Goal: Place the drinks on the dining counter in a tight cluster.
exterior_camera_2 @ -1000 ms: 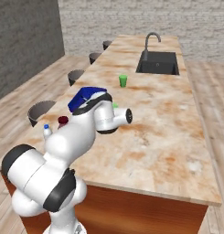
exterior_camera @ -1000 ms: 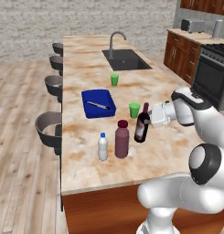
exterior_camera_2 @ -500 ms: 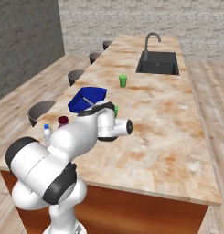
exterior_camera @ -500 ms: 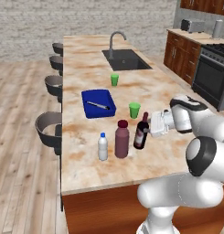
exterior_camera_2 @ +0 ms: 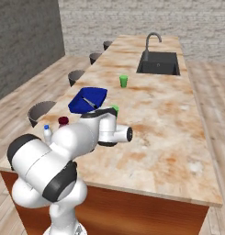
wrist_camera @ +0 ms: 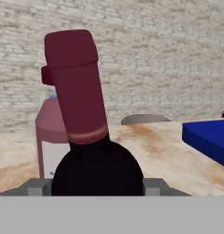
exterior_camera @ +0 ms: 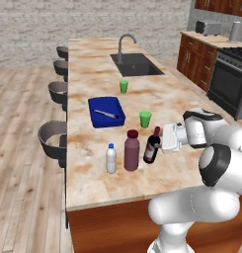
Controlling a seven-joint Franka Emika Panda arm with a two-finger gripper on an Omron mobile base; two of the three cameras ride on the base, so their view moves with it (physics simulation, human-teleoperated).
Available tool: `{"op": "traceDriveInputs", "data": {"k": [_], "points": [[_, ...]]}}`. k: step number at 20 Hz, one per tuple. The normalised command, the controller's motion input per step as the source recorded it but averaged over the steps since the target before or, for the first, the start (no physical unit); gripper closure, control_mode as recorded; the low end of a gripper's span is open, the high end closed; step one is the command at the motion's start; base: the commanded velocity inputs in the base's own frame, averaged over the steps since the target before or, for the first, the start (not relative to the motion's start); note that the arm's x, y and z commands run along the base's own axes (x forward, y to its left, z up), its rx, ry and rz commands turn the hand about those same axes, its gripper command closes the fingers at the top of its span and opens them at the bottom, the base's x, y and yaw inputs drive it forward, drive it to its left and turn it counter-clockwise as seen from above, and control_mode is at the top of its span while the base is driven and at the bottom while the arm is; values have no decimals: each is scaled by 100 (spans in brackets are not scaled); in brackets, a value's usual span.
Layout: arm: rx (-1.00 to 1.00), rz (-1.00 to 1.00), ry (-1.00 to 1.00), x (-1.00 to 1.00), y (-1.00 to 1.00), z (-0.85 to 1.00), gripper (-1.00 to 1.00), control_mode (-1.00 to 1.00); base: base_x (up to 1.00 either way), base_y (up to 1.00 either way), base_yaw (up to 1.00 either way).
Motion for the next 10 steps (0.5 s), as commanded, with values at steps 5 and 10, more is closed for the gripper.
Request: {"op": "traceDriveInputs", "data": {"k": [5,10], "points": [[0,0,0,1,0,-21,100,-100,0,0,0],[0,0,0,0,0,-10,100,-100,0,0,0]]}}
